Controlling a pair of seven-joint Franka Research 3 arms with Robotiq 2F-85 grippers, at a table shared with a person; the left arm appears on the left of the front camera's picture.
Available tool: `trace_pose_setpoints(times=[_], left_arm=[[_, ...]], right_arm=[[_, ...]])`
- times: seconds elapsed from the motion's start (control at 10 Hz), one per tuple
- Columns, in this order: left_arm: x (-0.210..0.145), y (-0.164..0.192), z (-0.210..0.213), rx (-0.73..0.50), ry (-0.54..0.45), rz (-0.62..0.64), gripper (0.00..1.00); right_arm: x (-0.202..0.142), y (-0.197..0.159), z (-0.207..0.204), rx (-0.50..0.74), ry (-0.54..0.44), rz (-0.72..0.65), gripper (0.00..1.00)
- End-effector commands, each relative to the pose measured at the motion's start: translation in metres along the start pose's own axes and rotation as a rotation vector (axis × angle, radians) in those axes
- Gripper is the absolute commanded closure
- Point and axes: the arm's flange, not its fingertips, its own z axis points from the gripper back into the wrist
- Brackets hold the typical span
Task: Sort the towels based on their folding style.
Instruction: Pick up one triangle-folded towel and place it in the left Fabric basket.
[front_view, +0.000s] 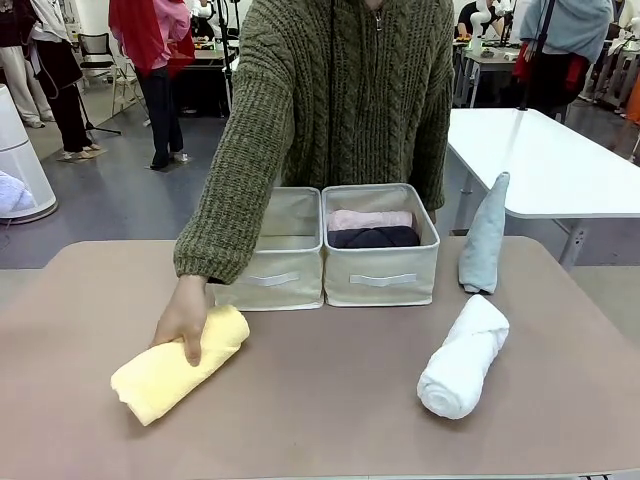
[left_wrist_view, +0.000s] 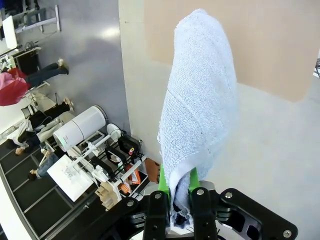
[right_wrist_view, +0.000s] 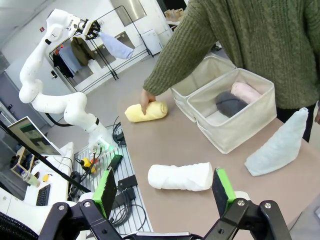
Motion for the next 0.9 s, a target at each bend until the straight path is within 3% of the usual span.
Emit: trace_pose_setpoints(times=[0.0,0.6,0.7,0.8], left_arm=[[0.002,0.007,0.007,-0.014,-0.034,0.000,0.85],[0.010,0.019,0.004,-0.018,-0.056,-0.023,0.85],[0.011,0.023,0.004,-0.033,-0.079,0.052,0.85],[0.013,0.014,0.000,-0.015,-0.032,-0.013,0.85]], right_arm=[[0.000,0.002,-0.002,0.009,-0.012,0.001,0.00],[0.000,0.002,-0.002,0.009,-0.012,0.001,0.00],[0.000,0.002,-0.002,0.009,-0.012,0.001,0.00],[0.000,0.002,-0.002,0.009,-0.012,0.001,0.00]])
